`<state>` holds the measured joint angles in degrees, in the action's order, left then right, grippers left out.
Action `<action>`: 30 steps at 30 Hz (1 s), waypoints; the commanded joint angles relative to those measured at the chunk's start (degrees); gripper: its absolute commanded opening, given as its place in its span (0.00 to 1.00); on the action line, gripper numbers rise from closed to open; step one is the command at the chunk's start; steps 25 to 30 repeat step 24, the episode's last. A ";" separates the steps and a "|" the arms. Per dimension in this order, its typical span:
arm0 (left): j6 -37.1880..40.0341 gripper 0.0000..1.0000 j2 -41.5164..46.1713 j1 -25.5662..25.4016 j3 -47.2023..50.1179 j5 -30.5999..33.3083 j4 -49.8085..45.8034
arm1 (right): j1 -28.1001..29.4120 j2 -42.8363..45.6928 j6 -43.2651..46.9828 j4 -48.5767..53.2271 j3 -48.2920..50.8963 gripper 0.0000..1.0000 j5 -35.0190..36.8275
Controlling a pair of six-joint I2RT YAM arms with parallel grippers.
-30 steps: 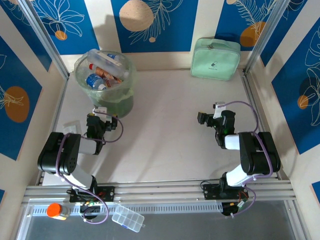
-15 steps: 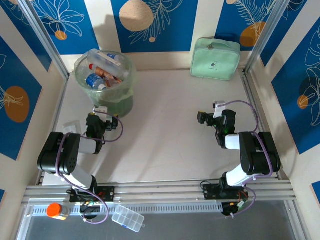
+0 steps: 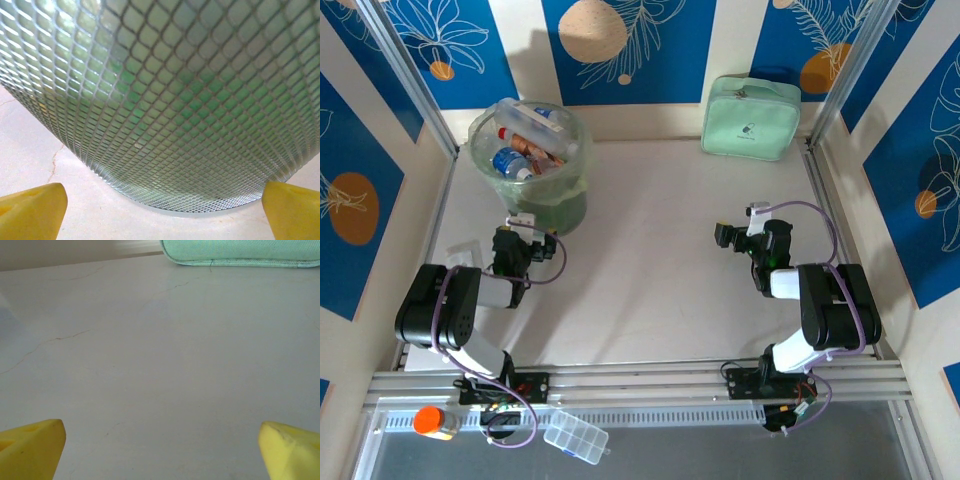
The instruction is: Put the plastic bottles in the bin
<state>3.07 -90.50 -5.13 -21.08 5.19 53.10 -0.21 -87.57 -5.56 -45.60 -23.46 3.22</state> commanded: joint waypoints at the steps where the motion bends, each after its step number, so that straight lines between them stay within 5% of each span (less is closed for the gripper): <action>1: -0.53 0.99 0.81 0.56 -0.19 0.65 1.39 | 0.12 0.38 -0.06 -0.32 -0.57 0.99 0.99; 30: -0.48 0.99 0.78 0.73 -0.22 -0.07 1.22 | 0.12 0.38 -0.06 -0.30 -0.62 0.99 0.99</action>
